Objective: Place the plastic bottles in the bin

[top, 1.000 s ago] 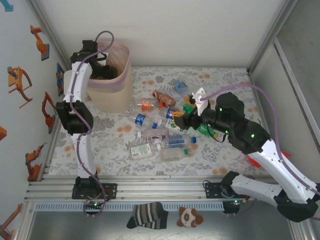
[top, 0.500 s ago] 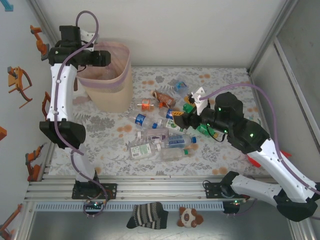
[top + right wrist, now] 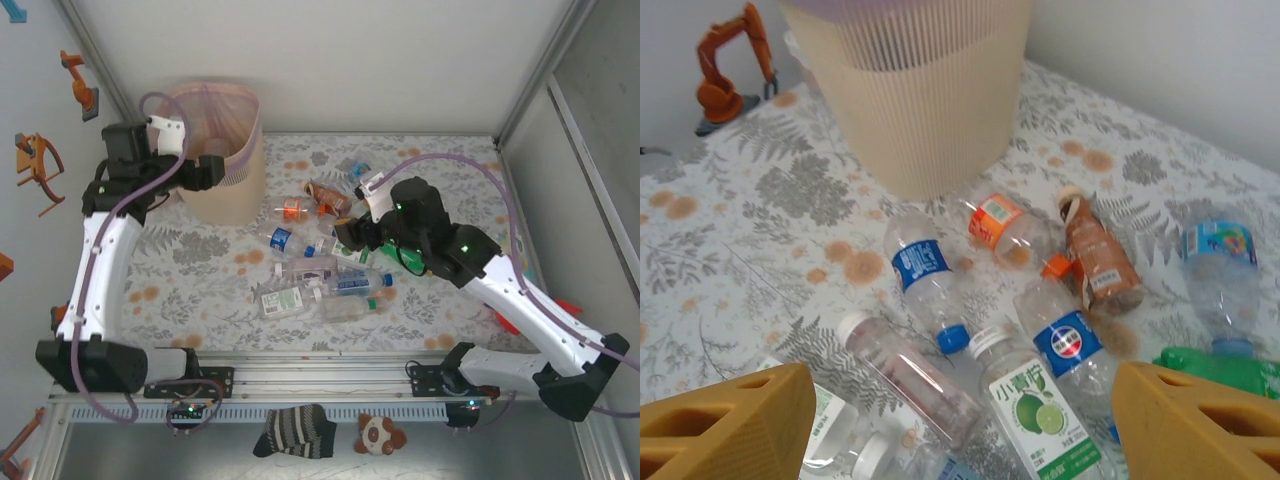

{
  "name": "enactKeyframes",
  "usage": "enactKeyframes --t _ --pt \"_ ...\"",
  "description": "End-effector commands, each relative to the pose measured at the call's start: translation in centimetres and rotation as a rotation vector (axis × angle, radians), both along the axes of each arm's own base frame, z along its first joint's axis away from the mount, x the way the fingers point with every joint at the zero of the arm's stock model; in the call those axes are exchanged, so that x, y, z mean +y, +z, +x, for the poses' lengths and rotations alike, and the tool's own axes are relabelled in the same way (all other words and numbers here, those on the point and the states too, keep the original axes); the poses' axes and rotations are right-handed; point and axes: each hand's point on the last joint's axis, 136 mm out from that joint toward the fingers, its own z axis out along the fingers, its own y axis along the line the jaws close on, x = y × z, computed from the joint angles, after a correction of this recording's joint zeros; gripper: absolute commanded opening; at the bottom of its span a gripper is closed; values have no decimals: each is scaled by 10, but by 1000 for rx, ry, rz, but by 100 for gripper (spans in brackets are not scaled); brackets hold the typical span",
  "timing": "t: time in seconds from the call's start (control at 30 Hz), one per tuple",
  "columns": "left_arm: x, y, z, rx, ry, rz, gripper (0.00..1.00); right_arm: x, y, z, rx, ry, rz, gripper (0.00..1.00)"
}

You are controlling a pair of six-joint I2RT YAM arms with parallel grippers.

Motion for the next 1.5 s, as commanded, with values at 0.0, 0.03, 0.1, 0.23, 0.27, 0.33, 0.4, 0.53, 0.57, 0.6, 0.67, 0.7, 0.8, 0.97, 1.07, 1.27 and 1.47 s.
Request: enactKeyframes --t 0.0,0.03,0.1,0.23,0.27,0.33,0.4,0.53,0.57,0.6,0.67,0.7,0.8,0.97,1.07,1.27,1.47 --pt "-3 5 -13 -79 -33 -18 78 -6 -4 5 33 -70 -11 77" --pt "-2 -3 -18 -71 -39 -8 78 -6 -9 6 43 -76 -21 77" --pt "0 -20 -29 -50 -46 19 78 -7 -21 8 71 -94 -44 77" --pt "2 -49 -44 -17 -59 54 78 -11 -46 12 151 -159 -76 77" --pt "3 -54 -46 -18 -57 59 79 -12 -53 11 177 -174 -79 77" --pt "3 -64 -49 -20 -53 58 79 -14 -67 11 218 -202 -86 77" --pt "4 -74 -51 -25 -41 47 79 -19 -84 13 260 -245 -105 77" --pt "3 -85 -51 -9 -39 28 79 -36 -113 19 334 -314 -168 77" --pt "3 -85 -51 -2 -41 28 79 -41 -119 21 349 -326 -183 77" --pt "2 -84 -50 0 -43 27 79 -46 -126 24 365 -342 -198 77" --pt "1 -85 -49 4 -52 26 78 -58 -139 30 397 -371 -231 77" --pt "0 -86 -49 6 -56 28 78 -65 -147 33 416 -386 -247 77" --pt "2 -87 -53 9 -59 44 79 -83 -166 41 463 -415 -297 77" --pt "10 -87 -55 -15 -27 82 79 -105 -194 50 520 -430 -434 77" --pt "12 -89 -54 -13 -17 91 79 -118 -207 56 548 -436 -499 78" --pt "11 -91 -54 -4 -20 94 79 -137 -228 69 587 -438 -624 82" --pt "14 -92 -54 -5 -6 104 79 -139 -240 81 609 -421 -658 84"
